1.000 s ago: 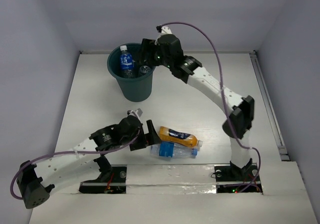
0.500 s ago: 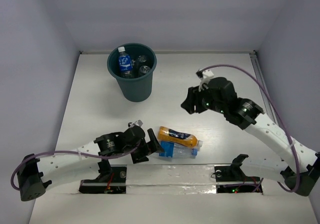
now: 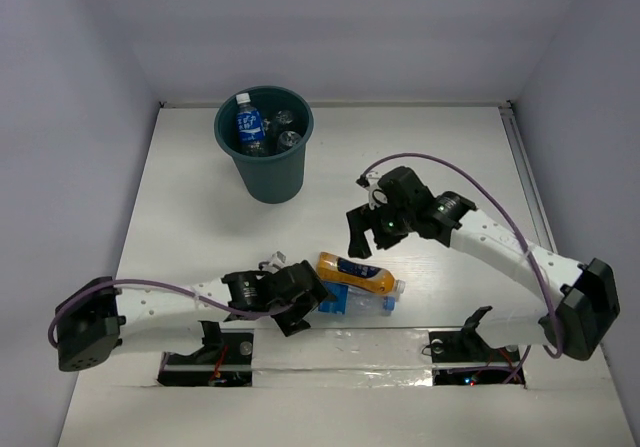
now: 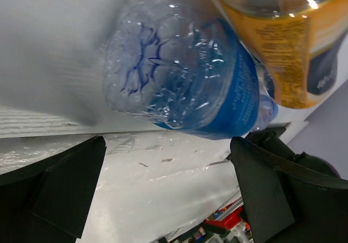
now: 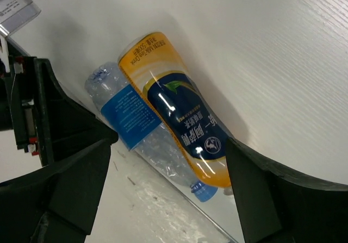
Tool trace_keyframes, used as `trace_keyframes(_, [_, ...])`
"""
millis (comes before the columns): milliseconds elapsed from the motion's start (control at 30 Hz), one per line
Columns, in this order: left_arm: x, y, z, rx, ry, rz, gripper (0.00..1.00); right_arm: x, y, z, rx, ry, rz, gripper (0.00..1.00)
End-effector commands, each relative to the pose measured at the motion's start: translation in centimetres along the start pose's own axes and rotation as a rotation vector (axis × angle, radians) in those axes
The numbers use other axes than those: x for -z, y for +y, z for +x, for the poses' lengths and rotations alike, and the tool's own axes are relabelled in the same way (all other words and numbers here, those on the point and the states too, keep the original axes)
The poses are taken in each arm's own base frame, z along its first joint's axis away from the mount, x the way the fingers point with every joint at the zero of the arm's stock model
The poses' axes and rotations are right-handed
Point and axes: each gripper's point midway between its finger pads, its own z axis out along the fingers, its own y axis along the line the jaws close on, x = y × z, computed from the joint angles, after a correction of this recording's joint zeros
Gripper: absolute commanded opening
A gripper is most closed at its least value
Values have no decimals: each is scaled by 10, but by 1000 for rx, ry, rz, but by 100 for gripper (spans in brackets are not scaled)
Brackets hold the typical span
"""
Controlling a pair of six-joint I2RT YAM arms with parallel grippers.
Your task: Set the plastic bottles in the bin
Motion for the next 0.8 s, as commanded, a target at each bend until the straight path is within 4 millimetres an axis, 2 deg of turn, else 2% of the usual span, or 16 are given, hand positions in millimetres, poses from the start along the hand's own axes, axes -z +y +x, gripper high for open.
trace_keyframes(0, [-10,-1,-9,155,-88,-5,99,-18,2,-6,35,3,-41,91])
trace_keyframes(33, [-12,4,-12,172,-106,-27,99,-22,2,-7,45,9,-44,91])
trace_keyframes(133, [-13,1,-23,214,-168,-25,99,-38,7,-6,58,37,-95,91])
trace_keyframes(267, [-18,2,-30,269,-210,-39,97,-63,-2,1,43,85,-81,91])
trace_keyframes(400, [-24,0,-35,329,-247,-32,89,-86,-5,2,14,107,-92,90])
trace_keyframes(533, [-29,0,-45,366,-305,-27,83,-100,-13,1,5,110,-57,90])
trace_keyframes(667, [-31,16,-54,411,-346,-43,80,-116,-26,8,2,153,-11,90])
trace_keyframes(767, [-28,25,-61,452,-364,-21,83,-126,-33,11,0,174,13,90])
